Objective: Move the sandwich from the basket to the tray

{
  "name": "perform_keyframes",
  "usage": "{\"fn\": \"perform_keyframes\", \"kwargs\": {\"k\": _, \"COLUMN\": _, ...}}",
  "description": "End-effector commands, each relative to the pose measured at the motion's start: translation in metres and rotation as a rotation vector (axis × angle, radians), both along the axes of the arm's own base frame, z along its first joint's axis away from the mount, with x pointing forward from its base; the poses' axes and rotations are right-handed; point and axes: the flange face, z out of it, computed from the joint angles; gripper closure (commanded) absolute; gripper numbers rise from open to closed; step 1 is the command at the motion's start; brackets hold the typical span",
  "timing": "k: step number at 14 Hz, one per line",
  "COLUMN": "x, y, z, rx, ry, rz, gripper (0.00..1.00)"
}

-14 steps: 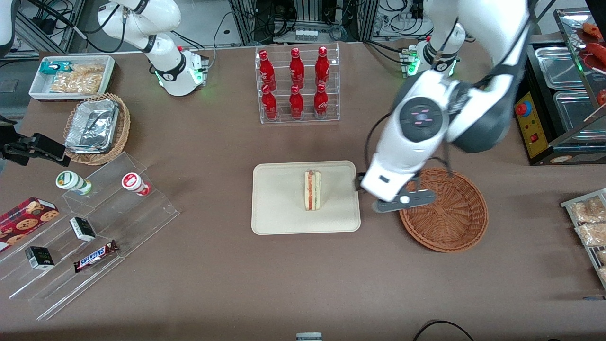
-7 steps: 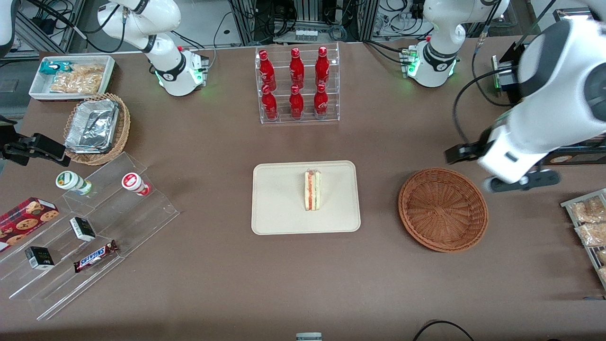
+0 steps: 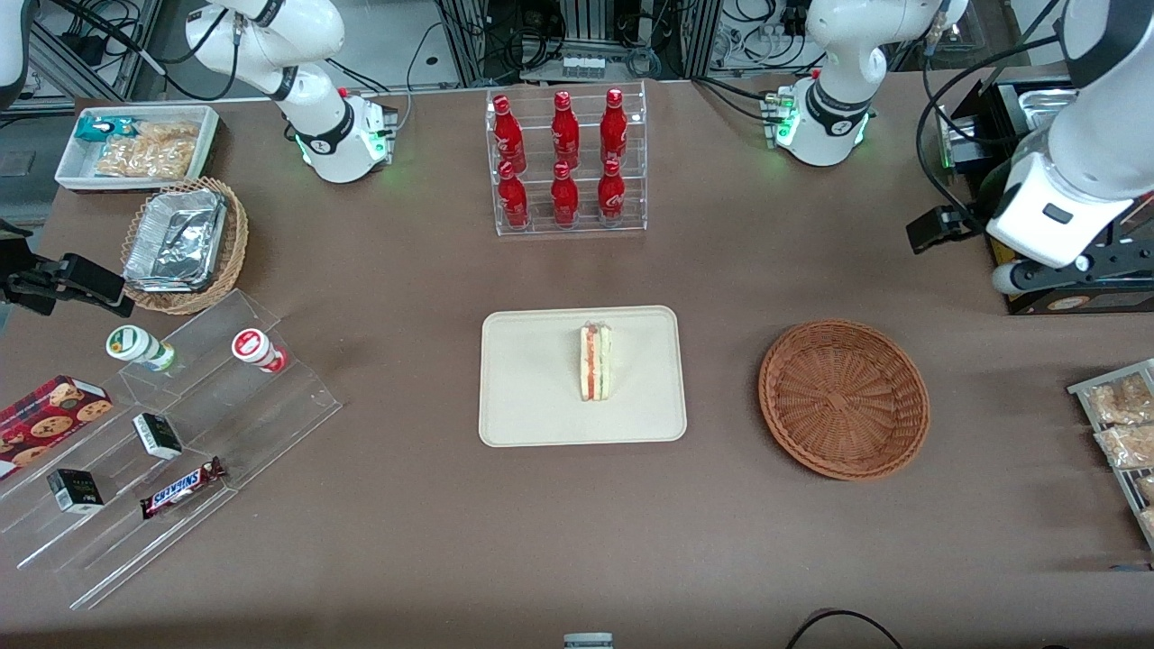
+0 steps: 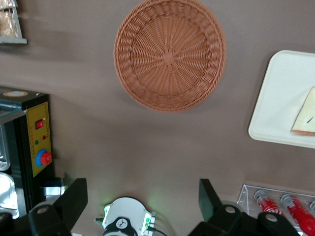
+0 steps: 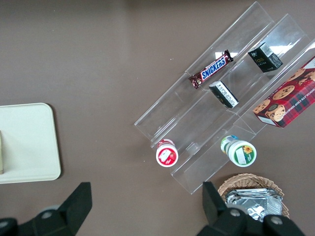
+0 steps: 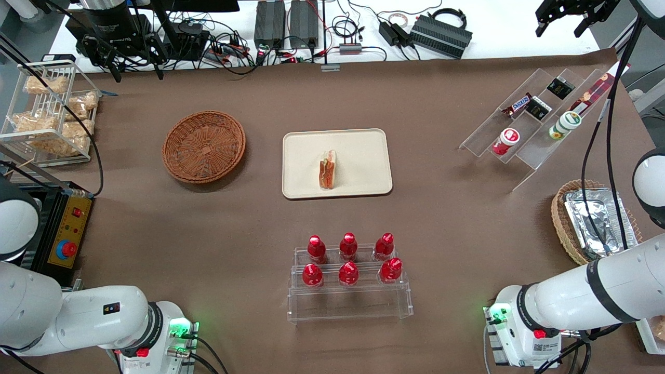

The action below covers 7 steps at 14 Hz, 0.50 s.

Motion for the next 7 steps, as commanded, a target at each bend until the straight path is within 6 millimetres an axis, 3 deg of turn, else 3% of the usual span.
{"fn": "perform_keyframes", "kwargs": {"k": 1, "x": -0.023, "y": 0.002, "z": 0.010, "rx": 0.010, "ry": -0.012, "rz": -0.015, "gripper": 0.00}}
{"fn": "perform_keyframes", "kwargs": {"k": 7, "x": -0.008, "y": 0.007, "z": 0.014, "rx": -0.014, "ry": -0.007, "rz": -0.012, "gripper": 0.00}}
